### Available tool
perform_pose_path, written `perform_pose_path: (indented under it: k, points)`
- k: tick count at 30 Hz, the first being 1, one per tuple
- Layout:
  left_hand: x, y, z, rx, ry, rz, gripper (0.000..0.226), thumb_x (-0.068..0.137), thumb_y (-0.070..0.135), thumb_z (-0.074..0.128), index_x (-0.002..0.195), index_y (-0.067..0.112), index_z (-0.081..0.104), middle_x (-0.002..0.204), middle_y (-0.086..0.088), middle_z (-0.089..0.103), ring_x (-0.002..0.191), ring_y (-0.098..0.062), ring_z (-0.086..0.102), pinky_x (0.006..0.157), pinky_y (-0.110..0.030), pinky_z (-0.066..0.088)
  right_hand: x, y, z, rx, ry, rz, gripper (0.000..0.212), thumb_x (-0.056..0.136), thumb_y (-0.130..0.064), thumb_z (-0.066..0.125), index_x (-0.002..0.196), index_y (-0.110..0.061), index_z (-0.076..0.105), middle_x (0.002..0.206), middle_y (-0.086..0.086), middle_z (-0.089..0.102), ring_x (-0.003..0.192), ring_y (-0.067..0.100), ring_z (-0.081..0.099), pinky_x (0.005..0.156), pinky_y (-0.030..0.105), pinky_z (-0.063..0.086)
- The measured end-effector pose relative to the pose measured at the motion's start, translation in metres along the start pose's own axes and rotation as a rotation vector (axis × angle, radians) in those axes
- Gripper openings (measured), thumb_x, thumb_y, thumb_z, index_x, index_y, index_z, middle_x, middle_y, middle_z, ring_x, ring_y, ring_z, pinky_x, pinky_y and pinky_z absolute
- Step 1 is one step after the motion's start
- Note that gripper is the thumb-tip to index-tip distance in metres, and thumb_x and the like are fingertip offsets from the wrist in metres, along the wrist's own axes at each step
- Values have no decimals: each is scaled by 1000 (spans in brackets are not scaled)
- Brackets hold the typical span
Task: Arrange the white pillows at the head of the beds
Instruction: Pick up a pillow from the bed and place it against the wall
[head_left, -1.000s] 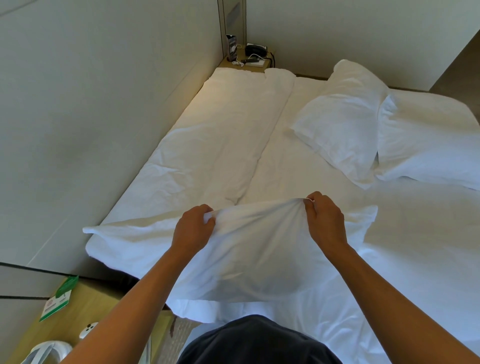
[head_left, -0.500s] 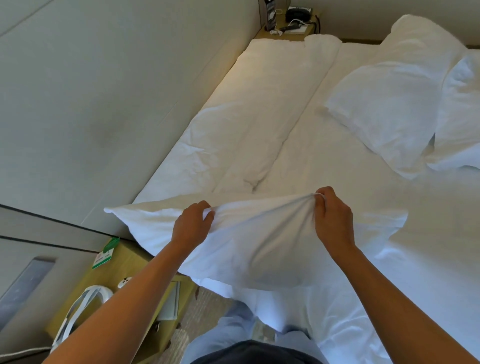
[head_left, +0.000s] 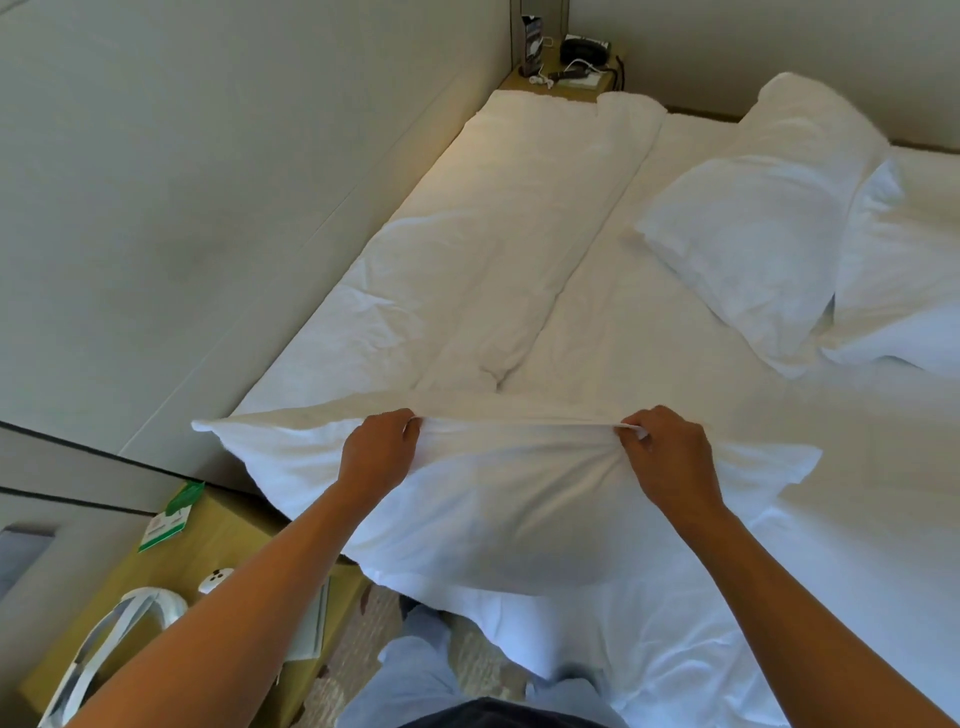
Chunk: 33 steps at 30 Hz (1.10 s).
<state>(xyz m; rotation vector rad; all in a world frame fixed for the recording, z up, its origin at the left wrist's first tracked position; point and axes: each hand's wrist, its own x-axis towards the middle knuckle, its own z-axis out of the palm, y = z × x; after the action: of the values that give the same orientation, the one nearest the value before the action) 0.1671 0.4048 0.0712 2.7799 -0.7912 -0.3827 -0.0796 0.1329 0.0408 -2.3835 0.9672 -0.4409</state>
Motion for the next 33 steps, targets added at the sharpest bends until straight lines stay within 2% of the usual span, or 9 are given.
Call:
perform_pose_path:
  k: [3,5,8,15,20,22,27,33]
  points:
    - [15,-10,-12,-52,39,67,37,107,33,41,84,11,60,69,-4,65,68,-31,63,64,-39,54,7,-23,1,-83,119,55,16,102,-20,65,97,-14,78,89,5,76,73,26,69,69,24,42]
    - [28,-17,-28,-118,86,138,39,107,29,42,72,14,48,57,0,53,55,-26,54,52,-34,42,13,-46,2,-97,196,95,16,104,-22,62,99,-18,77,90,1,76,73,20,66,69,23,41]
    - [56,-28,-63,-184,152,242,41,107,27,42,68,15,42,53,3,48,47,-18,44,48,-32,34,32,-86,-1,-96,303,135,15,105,-21,61,100,-19,75,89,0,74,77,21,68,73,25,42]
    - [112,-58,-146,-302,219,380,45,108,30,41,71,10,55,61,-2,60,59,-22,59,58,-39,48,100,-187,-18,-117,483,115,18,103,-24,62,97,-16,77,91,2,75,83,22,69,75,25,41]
    - [136,-77,-210,-400,315,443,44,108,32,42,69,16,56,57,3,59,57,-16,59,56,-32,43,148,-257,-40,-79,570,75,25,106,-31,58,103,-15,77,103,6,76,93,24,70,88,30,52]
    - [140,-82,-229,-418,341,448,42,108,32,42,71,18,57,58,5,59,58,-15,60,58,-30,44,160,-276,-43,-49,590,68,25,107,-31,58,105,-14,76,102,6,76,92,22,69,84,27,49]
    - [148,-106,-254,-425,372,412,39,108,31,44,80,16,66,65,2,65,63,-16,64,68,-38,58,183,-310,-32,-15,586,26,24,106,-27,60,106,-11,77,104,7,76,91,19,66,83,24,46]
    - [152,-141,-258,-346,356,291,39,109,30,43,87,12,70,74,-5,70,66,-24,68,73,-42,60,204,-331,0,46,477,-52,22,105,-23,63,113,-9,78,110,11,76,99,24,68,87,25,47]
